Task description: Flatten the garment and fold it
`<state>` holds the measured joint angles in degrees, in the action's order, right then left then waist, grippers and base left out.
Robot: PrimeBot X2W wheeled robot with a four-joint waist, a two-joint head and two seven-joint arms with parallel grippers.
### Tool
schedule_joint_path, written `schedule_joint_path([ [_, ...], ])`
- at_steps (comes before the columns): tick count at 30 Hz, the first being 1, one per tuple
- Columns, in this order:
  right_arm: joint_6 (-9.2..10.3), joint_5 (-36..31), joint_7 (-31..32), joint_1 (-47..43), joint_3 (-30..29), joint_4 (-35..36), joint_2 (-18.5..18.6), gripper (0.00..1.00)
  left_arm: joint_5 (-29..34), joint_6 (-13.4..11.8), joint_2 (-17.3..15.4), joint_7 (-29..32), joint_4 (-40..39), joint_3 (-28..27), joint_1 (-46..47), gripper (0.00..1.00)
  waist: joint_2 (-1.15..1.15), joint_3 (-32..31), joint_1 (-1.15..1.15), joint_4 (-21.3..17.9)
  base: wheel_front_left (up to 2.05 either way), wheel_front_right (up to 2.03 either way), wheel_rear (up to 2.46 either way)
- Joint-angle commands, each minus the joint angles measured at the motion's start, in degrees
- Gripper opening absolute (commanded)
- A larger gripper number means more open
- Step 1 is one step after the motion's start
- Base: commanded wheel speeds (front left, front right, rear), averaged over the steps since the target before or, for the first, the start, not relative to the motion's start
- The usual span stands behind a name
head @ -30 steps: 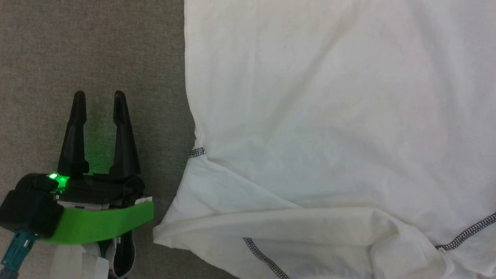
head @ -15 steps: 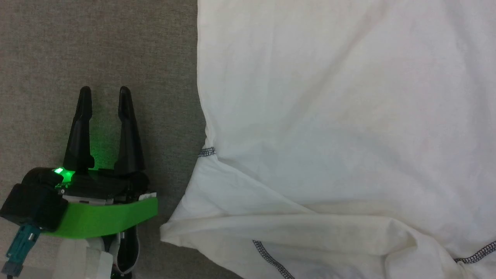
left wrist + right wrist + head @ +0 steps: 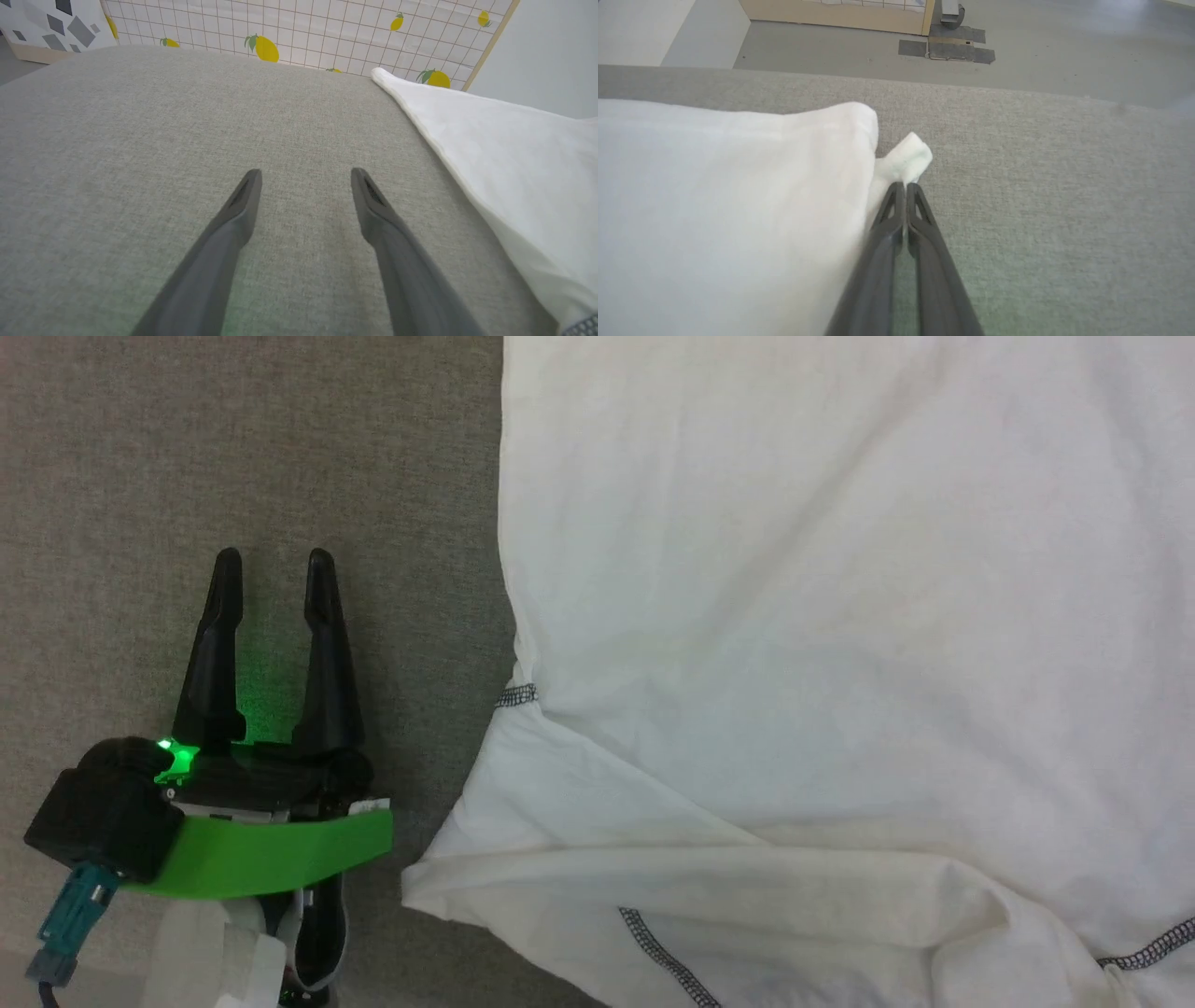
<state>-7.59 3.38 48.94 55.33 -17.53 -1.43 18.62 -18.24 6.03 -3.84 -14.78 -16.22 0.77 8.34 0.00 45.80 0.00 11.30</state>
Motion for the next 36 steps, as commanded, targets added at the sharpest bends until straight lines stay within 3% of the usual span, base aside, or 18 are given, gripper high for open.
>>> schedule_joint_path([
  [1,0.1,-0.51,-1.08,-0.53,-0.97,-0.68,-0.02,0.0,0.81,0.31,0.33,-0.22,0.09,-0.28,0.97,1.0,0.0,-1.58,0.0,-0.79,0.0,0.0,0.0],
  [11,0.1,1.13,-6.83,-5.57,-7.3,-1.21,-0.28,0.0,1.76,0.37,0.5,-0.22,0.67,-3.17,-2.65,1.0,0.0,-12.18,0.0,-4.97,0.0,0.0,0.0],
  [17,0.1,3.65,-8.82,-13.83,-14.47,1.99,1.02,0.0,2.41,0.18,0.46,-0.22,0.46,-4.41,-6.23,1.0,0.0,-19.42,0.0,-7.93,0.0,0.0,0.0],
  [29,0.1,6.53,-9.29,-28.48,-29.06,6.48,3.5,0.0,2.4,-1.2,0.2,0.43,-0.4,-5.49,-11.95,1.0,0.0,-26.76,0.0,-10.4,0.0,0.0,0.0],
  [36,0.1,8.14,-10.03,-33.24,-31.66,6.79,5.1,0.0,2.37,-1.91,0.26,1.08,-0.66,-5.0,-14.31,1.0,0.0,-30.53,0.0,-10.52,0.0,0.0,0.0],
])
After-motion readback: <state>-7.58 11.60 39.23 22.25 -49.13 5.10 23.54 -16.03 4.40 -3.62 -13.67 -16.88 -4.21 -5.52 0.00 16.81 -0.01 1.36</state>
